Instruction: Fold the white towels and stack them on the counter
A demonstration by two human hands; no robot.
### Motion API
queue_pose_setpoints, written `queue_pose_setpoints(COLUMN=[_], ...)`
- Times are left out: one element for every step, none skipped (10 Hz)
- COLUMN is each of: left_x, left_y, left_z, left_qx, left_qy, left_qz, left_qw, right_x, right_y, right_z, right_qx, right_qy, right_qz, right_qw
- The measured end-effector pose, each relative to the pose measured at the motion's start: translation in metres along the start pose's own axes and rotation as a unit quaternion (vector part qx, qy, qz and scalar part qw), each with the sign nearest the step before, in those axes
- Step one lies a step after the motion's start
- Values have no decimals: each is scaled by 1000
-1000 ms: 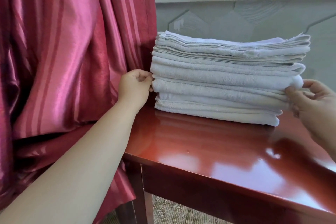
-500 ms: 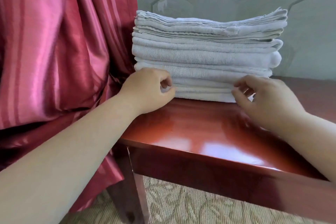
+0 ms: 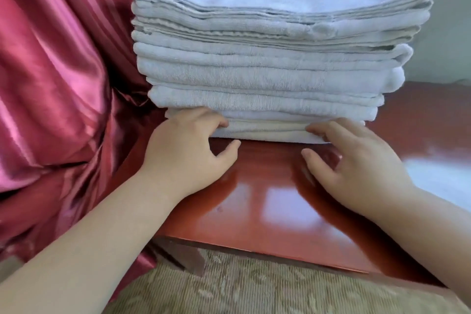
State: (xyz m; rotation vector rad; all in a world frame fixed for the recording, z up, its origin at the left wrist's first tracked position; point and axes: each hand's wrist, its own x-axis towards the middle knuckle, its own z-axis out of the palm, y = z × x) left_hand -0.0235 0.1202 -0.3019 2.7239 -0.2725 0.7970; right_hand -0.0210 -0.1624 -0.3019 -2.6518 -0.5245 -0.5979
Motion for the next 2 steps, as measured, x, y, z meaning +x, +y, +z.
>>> queue_pose_setpoints(left_x=[11, 32], left_y=[16, 33], left_z=[-27, -66], left_qx=[-35, -41], left_qy=[-64, -144], left_qz=[-34, -57], left_qw=[997, 987], right_x=[12, 32], right_y=[-18, -38], right_z=[-21, -56], right_qx=[38, 27], right_qy=[-51, -127], right_qz=[41, 96], right_qw=[997, 987])
